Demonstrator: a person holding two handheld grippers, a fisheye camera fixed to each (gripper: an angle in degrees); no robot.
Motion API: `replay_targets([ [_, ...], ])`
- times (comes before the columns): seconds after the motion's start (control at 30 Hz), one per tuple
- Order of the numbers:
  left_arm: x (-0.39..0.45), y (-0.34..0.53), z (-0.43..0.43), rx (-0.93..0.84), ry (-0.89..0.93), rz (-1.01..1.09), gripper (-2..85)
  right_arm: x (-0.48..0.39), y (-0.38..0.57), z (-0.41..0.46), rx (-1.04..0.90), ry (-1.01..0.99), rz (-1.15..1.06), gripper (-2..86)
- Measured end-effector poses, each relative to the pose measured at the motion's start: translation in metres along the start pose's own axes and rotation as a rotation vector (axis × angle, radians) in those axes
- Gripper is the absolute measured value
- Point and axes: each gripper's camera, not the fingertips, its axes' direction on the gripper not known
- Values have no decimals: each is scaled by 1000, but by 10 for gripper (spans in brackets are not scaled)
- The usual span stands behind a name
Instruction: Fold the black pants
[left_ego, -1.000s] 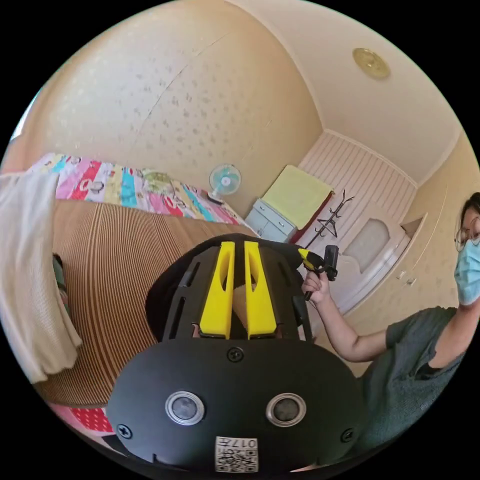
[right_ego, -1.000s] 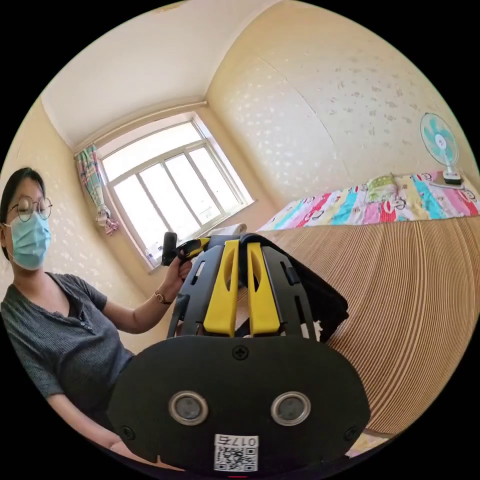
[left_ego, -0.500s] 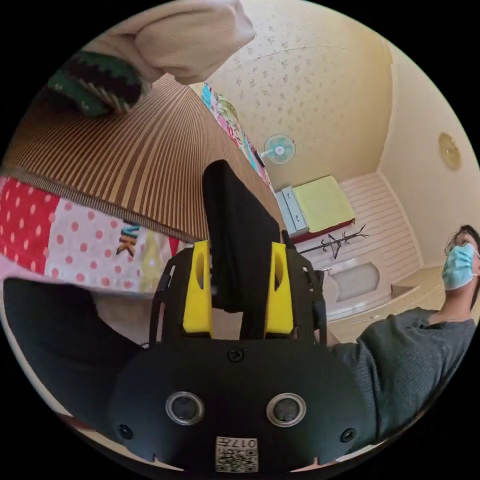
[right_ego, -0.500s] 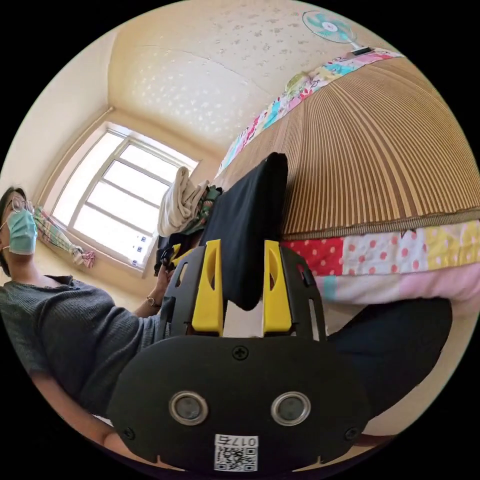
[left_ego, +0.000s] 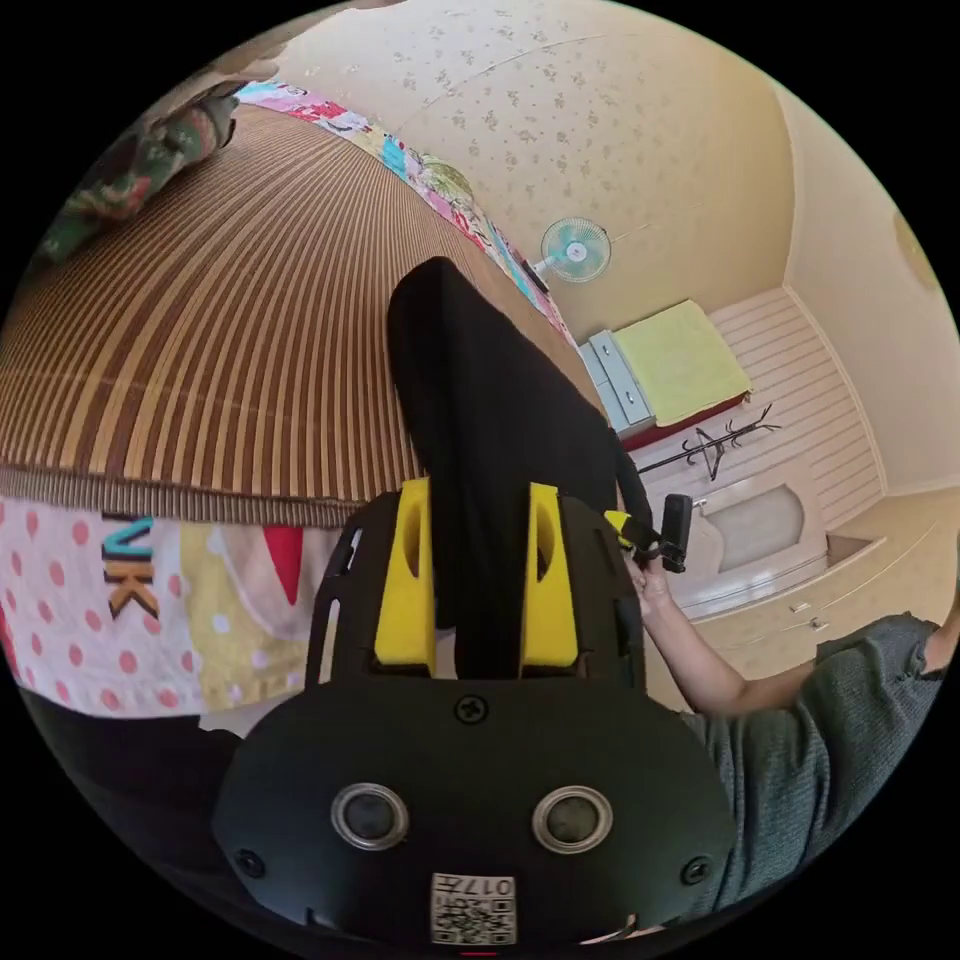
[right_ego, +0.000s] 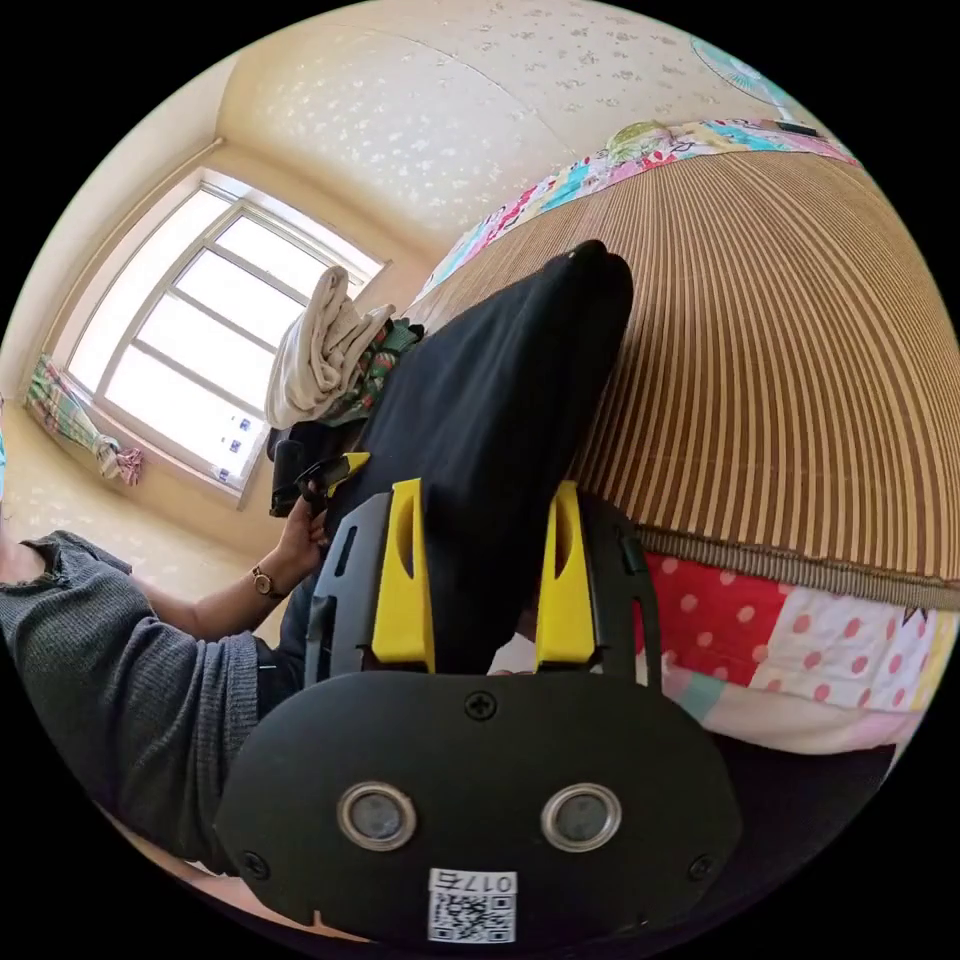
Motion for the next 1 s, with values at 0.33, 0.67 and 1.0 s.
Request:
replay_targets([
  [0.33,-4,-5,-15,-109,227,-66,67,11,24,-15,-19,-240,94,66],
  [0.67,119,45,-136,70,232,127,69,-89,34,-75,18,-405,-191,54],
  [1.0,263,22,-398,548,-38,544,69,-351,-95,-29,174,-441,-906,56],
])
